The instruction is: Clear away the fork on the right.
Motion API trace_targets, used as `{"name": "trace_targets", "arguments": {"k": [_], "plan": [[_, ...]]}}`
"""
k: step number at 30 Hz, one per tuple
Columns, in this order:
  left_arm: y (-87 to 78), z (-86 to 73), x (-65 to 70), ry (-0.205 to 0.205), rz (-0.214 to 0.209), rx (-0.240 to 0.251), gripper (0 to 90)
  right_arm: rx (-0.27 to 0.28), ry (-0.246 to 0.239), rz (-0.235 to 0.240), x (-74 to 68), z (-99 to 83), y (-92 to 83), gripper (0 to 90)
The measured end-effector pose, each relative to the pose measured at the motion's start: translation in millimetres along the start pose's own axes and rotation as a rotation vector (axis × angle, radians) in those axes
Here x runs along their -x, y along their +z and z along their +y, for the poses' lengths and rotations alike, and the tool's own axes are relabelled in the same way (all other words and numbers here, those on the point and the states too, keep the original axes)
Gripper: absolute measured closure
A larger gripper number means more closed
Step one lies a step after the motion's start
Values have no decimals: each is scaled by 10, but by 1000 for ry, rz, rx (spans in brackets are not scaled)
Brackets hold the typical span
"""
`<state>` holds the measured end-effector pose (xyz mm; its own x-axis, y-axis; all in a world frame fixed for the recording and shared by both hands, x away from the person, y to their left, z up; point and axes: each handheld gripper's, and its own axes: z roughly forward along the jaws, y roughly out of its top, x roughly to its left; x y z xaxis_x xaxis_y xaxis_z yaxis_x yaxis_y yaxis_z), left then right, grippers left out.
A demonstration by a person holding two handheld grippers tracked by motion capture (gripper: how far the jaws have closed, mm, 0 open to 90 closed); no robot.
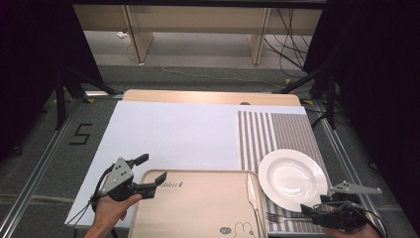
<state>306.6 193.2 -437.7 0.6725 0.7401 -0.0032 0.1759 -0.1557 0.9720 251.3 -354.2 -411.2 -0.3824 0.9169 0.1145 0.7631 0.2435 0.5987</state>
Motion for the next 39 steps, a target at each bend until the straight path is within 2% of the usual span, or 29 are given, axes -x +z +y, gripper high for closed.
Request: {"name": "trace_targets", "arguments": {"k": [1, 2, 3, 4, 5, 7, 8, 9, 10, 12, 13, 16, 17, 18, 20, 21, 22, 24, 25, 27, 28, 29, 30, 31, 32, 33, 35, 37, 39], "plan": [[0, 0, 0, 0, 0, 0, 163, -12, 64, -5, -26, -9, 4, 214], [0, 0, -1, 0, 0, 0, 163, -36, 83, -15, -22, -15, -10, 214], [0, 0, -1, 0, 0, 0, 163, -19, 47, -16, 25, -20, 12, 214], [0, 0, -1, 0, 0, 0, 163, -23, 48, -14, 35, -24, 12, 214], [1, 1, -1, -1, 0, 1, 163, -32, 77, -22, 29, -32, 12, 214], [0, 1, -1, 0, 0, 1, 163, -38, 63, -21, 63, -41, 21, 214], [0, 1, 0, 0, 0, 1, 163, -51, 88, -15, 55, -48, 19, 214], [0, 1, 0, 0, 0, 1, 163, -52, 78, -18, 72, -55, 19, 214], [0, 1, 0, 0, 0, 1, 163, -53, 36, -19, 111, -63, 29, 214], [-1, 1, 0, -1, 0, 1, 163, -89, 87, -34, 83, -61, 26, 214], [-1, 1, -1, 0, 0, 1, 163, -80, 65, -35, 114, -70, 42, 214], [0, -1, 0, -1, 1, 0, 163, -95, 71, -39, 138, -82, 46, 214], [0, 0, 0, -1, 0, 0, 163, -106, 97, -43, 124, -89, 52, 214], [1, -1, 0, -1, 0, 0, 163, -112, 71, -50, 143, -92, 65, 214], [3, -1, 0, -2, 0, 0, 163, -129, 84, -51, 138, -102, 81, 214], [3, -1, 0, -2, 1, 0, 163, -136, 65, -50, 155, -105, 87, 214], [2, -1, 1, -1, 1, 0, 163, -150, 73, -28, 159, -108, 89, 215], [2, -1, 1, -2, 1, -1, 163, -144, 75, -81, 128, -115, 111, 216], [4, -2, 1, -4, 1, 0, 163, -156, 80, -43, 134, -116, 121, 216], [4, -2, 1, -4, 0, -1, 163, -168, 54, -42, 137, -125, 132, 217], [3, -2, 0, -2, 1, 0, 163, -164, 13, -79, 145, -134, 145, 217], [4, -2, 1, -4, 1, 0, 163, -191, 63, -43, 120, -125, 144, 218], [4, -2, 0, -3, 1, 0, 163, -179, -28, -54, 168, -139, 157, 218], [4, -2, 1, -4, 1, 0, 163, -175, 2, -74, 141, -142, 173, 219], [4, -3, 1, -4, 1, 0, 163, -181, 2, -22, 157, -136, 172, 220], [4, -2, 0, -4, 1, 0, 163, -172, 21, -20, 142, -146, 180, 221], [4, -2, 0, -4, 0, 0, 163, -183, -3, -16, 147, -148, 196, 222], [3, -2, 0, -2, 1, 1, 163, -209, 20, -21, 113, -148, 194, 224], [3, -1, 1, -4, 0, 0, 163, -199, -24, -13, 130, -153, 228, 226]]}}
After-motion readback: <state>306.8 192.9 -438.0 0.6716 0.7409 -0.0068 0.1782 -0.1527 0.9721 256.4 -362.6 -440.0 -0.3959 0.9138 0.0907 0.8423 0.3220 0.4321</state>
